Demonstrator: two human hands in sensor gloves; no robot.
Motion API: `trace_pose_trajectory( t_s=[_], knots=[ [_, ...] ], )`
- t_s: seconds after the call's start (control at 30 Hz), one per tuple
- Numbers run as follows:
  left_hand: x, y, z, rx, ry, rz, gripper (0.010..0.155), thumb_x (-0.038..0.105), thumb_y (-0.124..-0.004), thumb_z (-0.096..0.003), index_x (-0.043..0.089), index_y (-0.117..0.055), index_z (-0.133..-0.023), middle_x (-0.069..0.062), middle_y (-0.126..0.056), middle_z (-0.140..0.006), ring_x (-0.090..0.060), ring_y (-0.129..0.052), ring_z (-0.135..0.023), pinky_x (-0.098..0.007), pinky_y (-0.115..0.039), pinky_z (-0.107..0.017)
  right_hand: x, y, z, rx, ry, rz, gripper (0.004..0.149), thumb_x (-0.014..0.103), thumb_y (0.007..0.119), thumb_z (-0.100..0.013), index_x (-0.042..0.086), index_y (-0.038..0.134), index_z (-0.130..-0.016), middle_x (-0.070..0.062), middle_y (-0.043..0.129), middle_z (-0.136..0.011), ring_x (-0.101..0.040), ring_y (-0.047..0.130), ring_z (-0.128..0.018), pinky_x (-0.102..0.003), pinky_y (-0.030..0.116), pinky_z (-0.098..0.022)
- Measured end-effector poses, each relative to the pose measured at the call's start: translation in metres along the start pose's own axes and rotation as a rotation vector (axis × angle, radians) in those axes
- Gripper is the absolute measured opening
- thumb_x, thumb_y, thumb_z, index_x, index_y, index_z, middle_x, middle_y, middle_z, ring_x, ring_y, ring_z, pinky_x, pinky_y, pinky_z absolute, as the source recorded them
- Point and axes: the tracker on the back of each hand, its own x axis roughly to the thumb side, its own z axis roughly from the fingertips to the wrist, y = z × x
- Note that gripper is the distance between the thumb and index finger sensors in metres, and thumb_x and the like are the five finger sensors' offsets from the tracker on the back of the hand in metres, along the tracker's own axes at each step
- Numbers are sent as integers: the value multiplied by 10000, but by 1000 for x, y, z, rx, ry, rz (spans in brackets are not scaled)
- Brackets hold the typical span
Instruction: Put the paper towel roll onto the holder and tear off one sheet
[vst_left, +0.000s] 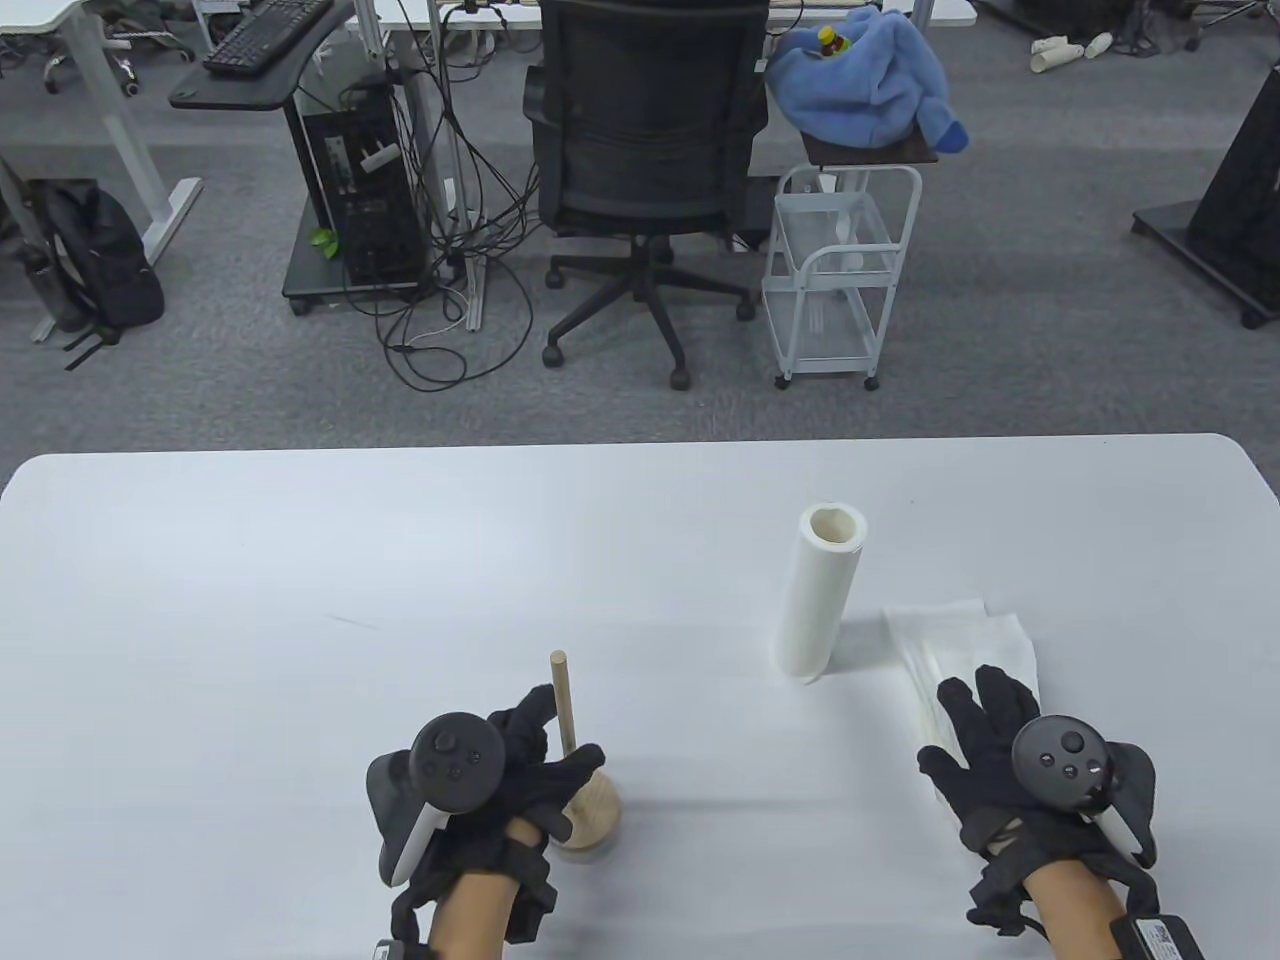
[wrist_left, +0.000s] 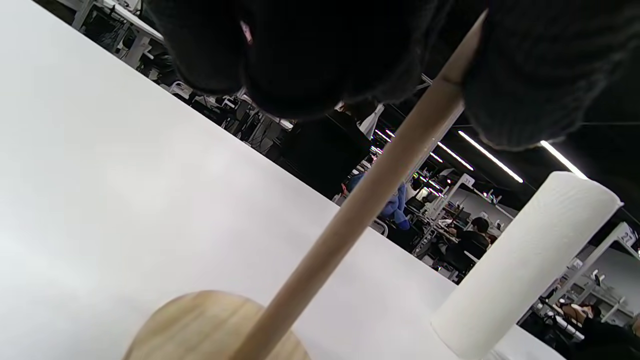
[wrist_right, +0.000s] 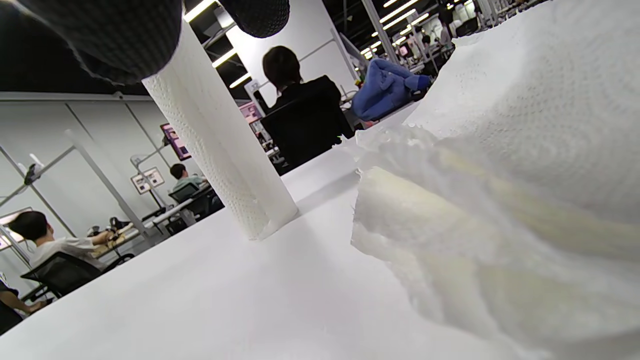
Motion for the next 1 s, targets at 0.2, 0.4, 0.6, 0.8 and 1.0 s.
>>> trace_pose_trajectory(
  t_s=[0.2, 0.4, 0.6, 0.8, 1.0],
  knots=[
    [3, -6, -4, -2, -14, 5, 441, 504, -910, -397, 338, -879, -804, 97, -930, -612, -199, -961, -455, -488, -738, -637, -1, -3, 0, -14, -3, -22, 731, 535, 730, -468, 292, 389, -1067, -143, 167, -1126, -449, 192, -1063, -638, 275, -743],
    [19, -9, -14, 3, -27, -20, 421, 489, -901, -405, 335, -885, -796, 86, -938, -612, -203, -965, -448, -486, -742, -632, 1, -4, 0, -27, -31, -27, 729, 536, 727, -471, 291, 389, -1069, -145, 182, -1128, -450, 201, -1064, -640, 276, -742],
    [48, -18, -37, -12, -53, -35, 418, 488, -898, -408, 341, -880, -799, 88, -935, -619, -203, -962, -457, -484, -736, -639, 2, -3, 0, -12, -27, -31, 728, 536, 727, -471, 289, 392, -1069, -146, 182, -1128, -451, 201, -1063, -640, 276, -742],
    [80, -44, -58, -32, -72, -22, 420, 491, -894, -408, 344, -877, -801, 92, -933, -623, -198, -962, -457, -482, -738, -640, 4, -4, 0, -17, -45, -45, 726, 534, 726, -472, 286, 396, -1068, -149, 194, -1129, -453, 214, -1063, -641, 279, -741],
    [102, -66, -72, -52, -80, -7, 420, 490, -893, -411, 346, -875, -805, 97, -931, -627, -191, -961, -465, -471, -736, -653, 4, -4, 1, -13, -38, -61, 725, 534, 728, -470, 285, 400, -1068, -148, 195, -1129, -452, 215, -1063, -641, 279, -741]
  ],
)
